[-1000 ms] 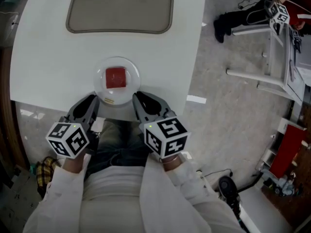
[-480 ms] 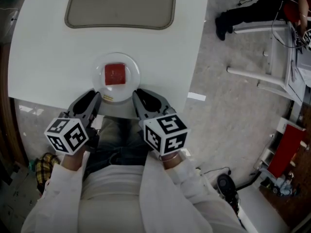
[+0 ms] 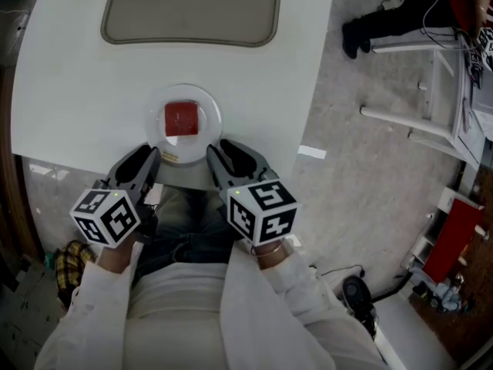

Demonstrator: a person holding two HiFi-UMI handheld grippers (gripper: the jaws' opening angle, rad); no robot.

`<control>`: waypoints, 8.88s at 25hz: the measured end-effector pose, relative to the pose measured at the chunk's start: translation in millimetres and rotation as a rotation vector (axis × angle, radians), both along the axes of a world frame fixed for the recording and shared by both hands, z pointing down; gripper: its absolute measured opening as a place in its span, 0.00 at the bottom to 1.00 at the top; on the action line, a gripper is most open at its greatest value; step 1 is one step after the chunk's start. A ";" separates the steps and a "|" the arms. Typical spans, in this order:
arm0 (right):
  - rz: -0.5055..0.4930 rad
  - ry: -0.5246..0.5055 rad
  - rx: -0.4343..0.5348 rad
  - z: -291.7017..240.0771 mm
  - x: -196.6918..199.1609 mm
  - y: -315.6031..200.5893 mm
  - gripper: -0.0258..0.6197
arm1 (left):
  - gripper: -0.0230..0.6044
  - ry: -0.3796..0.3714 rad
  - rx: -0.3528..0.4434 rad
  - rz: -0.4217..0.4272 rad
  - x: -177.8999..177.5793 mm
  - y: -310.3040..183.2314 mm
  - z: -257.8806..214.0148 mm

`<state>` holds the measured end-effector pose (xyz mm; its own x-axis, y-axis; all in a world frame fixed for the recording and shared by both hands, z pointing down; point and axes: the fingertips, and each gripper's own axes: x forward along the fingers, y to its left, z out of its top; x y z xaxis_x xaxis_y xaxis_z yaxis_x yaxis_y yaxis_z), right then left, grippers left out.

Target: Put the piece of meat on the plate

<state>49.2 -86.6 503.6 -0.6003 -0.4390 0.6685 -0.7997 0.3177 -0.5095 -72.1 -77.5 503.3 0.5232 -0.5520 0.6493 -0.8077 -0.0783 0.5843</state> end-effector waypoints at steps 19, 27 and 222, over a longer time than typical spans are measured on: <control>0.028 0.052 -0.053 9.4 -9.6 -0.6 0.21 | 0.17 -0.028 -0.038 -0.016 -5.3 1.8 2.2; 0.046 0.090 -0.041 9.7 -11.5 0.1 0.20 | 0.17 -0.059 -0.028 -0.032 -10.5 1.9 3.2; -0.146 -0.070 0.531 -183.4 -66.2 3.4 0.06 | 0.05 0.087 0.496 0.285 27.4 -4.3 -170.5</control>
